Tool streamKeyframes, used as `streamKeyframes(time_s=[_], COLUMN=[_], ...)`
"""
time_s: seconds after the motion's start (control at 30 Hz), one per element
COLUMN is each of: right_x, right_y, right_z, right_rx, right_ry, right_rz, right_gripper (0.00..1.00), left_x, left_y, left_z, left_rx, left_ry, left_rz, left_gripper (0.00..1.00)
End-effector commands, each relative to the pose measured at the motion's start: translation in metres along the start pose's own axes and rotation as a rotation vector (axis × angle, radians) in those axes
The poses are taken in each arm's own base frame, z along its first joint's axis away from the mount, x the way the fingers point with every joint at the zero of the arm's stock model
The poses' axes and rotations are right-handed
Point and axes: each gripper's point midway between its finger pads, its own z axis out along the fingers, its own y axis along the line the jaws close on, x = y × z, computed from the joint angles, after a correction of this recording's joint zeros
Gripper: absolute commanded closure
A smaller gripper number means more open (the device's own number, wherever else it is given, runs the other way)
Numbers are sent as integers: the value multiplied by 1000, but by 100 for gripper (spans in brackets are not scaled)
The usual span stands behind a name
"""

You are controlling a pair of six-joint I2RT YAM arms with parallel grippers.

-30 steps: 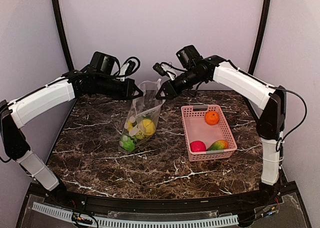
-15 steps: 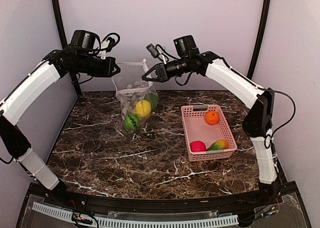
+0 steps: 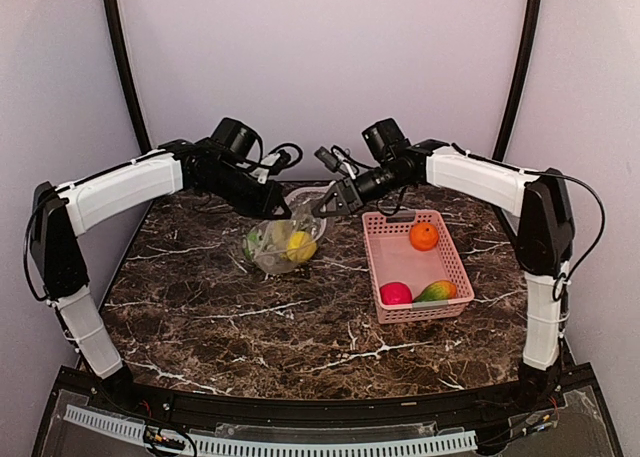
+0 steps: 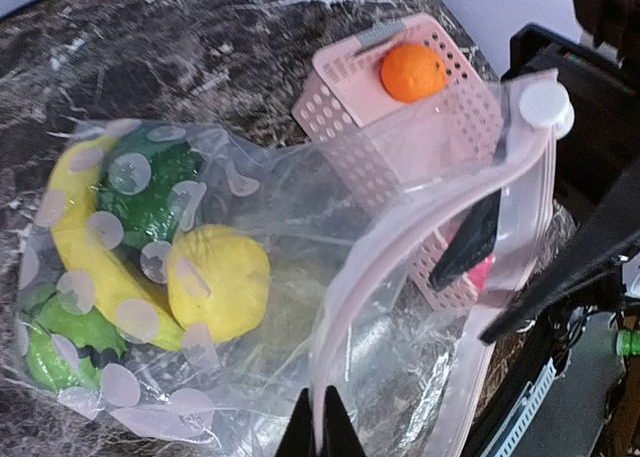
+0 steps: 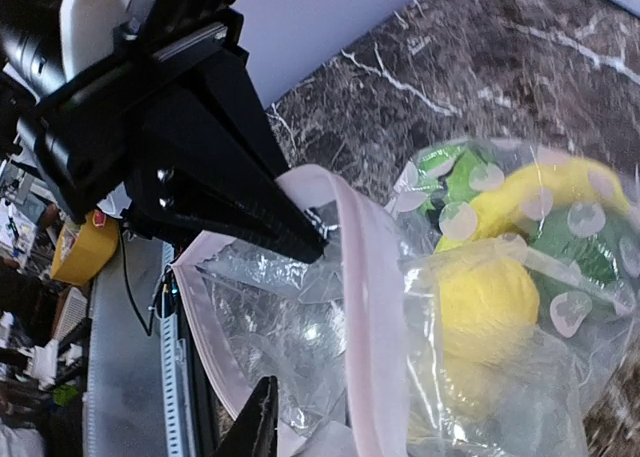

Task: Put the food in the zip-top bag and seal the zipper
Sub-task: Adjust the zipper food storage bag at the center of the board, then pick up the fake fruit from the bin.

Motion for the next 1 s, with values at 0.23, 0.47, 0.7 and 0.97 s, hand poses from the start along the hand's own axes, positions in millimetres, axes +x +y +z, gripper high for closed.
streamKeyframes(time_s=[0.23,0.47,0.7,0.97], right_x=[40,132,183,204], right_y=[30,-29,-36,-50], right_z=[-110,-120,-110,-95], right_rx=[243,378,341,304], right_ry=[66,329,403,436], right_rz=[-209,-170,-134,-53], right_gripper=[46,50,39,31], left_x=[-18,-26,-21,-15], left_y=[-43,-44,-39,-40], left_z=[1,-1,-2,-6], left_rx=[137,118,99,101], left_ry=[-83,-125,-136,-128], left_rz=[12,23,11,14], left_gripper=[99,99,99,99])
